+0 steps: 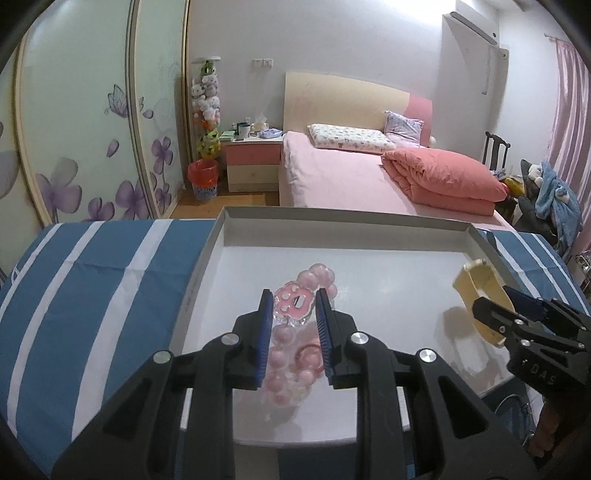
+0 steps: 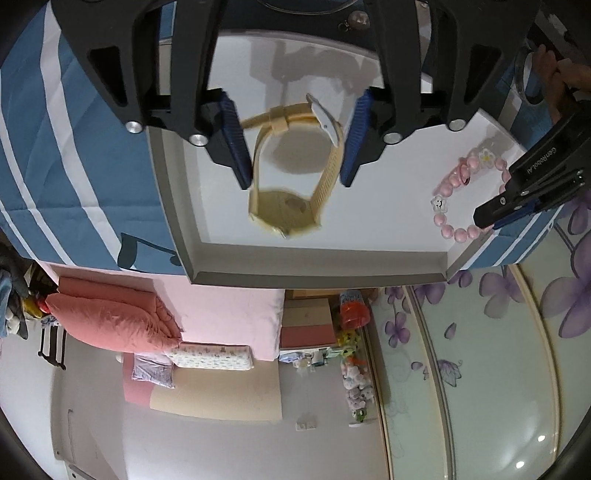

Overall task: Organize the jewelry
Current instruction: 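Carry both items into the grey tray and open both grippers, then move the left gripper to the silver cuff while the right gripper moves to the bead necklace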

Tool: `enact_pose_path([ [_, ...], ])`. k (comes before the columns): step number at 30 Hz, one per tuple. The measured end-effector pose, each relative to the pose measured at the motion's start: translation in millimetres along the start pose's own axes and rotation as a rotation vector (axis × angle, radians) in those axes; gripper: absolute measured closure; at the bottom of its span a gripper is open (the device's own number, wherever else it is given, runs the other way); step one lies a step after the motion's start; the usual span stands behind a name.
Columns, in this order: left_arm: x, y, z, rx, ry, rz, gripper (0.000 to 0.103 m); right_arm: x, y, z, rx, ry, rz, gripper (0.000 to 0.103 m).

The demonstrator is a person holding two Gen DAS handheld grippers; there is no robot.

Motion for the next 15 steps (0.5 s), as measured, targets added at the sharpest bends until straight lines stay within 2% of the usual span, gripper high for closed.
enact_pose_path([
  [3, 0, 2, 0, -0.003, 0.002, 0.010, 0.069, 1, 0, 5, -0.005, -0.030, 0.003, 0.042],
  [15, 3, 7, 44, 0.003, -0.058, 0.016, 0.067, 6, -4, 45, -0.009, -0.114, 0.005, 0.042],
])
Point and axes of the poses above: each gripper's, at about its wrist camera, not at the fingertips, and z roughly against the way its jaws point, y to its left, x to its top, the point moved 2 cm from there along -z, roughly the way its jaws point, and after that the axes turned 5 degrees about -x, right-handed, at the moved point
